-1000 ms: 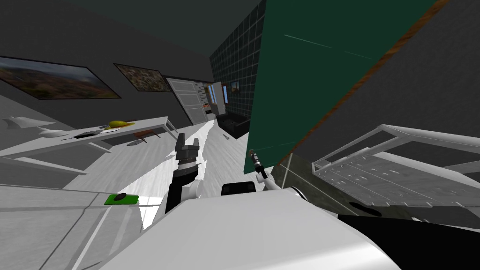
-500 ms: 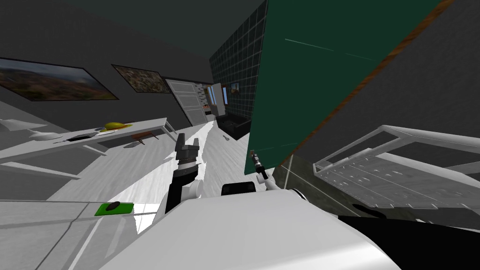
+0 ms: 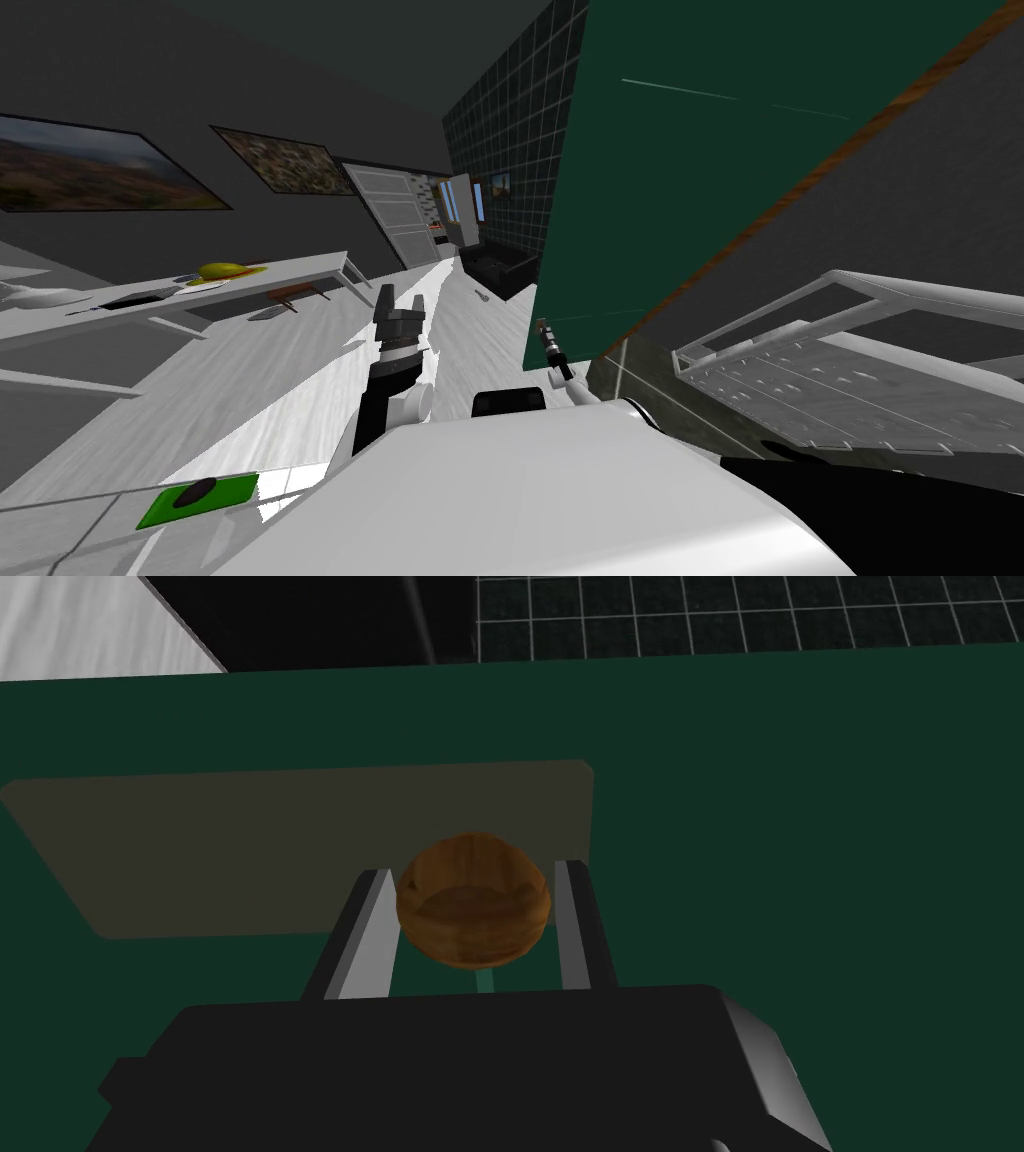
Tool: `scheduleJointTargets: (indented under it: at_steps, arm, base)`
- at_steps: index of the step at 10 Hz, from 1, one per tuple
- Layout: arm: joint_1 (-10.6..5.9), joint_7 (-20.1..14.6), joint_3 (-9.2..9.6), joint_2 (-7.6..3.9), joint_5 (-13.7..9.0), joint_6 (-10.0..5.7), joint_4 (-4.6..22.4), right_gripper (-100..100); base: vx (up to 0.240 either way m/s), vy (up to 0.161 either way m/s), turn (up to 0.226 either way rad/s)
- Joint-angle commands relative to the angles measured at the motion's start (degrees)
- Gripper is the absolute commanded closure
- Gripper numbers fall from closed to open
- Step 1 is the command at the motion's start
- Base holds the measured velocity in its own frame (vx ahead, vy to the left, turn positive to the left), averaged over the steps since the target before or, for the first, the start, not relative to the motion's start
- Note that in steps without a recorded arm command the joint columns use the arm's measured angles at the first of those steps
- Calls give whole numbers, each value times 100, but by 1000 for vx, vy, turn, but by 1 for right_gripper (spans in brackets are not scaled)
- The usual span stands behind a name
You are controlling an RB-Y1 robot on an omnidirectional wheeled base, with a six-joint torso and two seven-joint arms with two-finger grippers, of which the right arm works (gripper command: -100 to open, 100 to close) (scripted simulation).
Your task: Push the door open
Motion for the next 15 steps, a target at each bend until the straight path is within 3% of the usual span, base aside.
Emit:
scheduleJointTargets:
  at_steps: [1,7,8,12,14,15]
  arm:
    - [23,61,-116,-19,-79,107,-128,100]
    - [-4,176,-335,6,-237,174,-129,100]
    - [8,148,-289,5,-207,149,-105,100]
    - [28,250,-520,-73,-357,173,-118,100]
    - [28,250,-520,-73,-357,173,-118,100]
    - [35,308,-651,-102,-442,176,-117,100]
  base:
    - [154,89,-44]
    - [134,67,-34]
    - [69,33,-20]
    - [187,78,-57]
    - [112,14,2]
    - [146,58,-39]
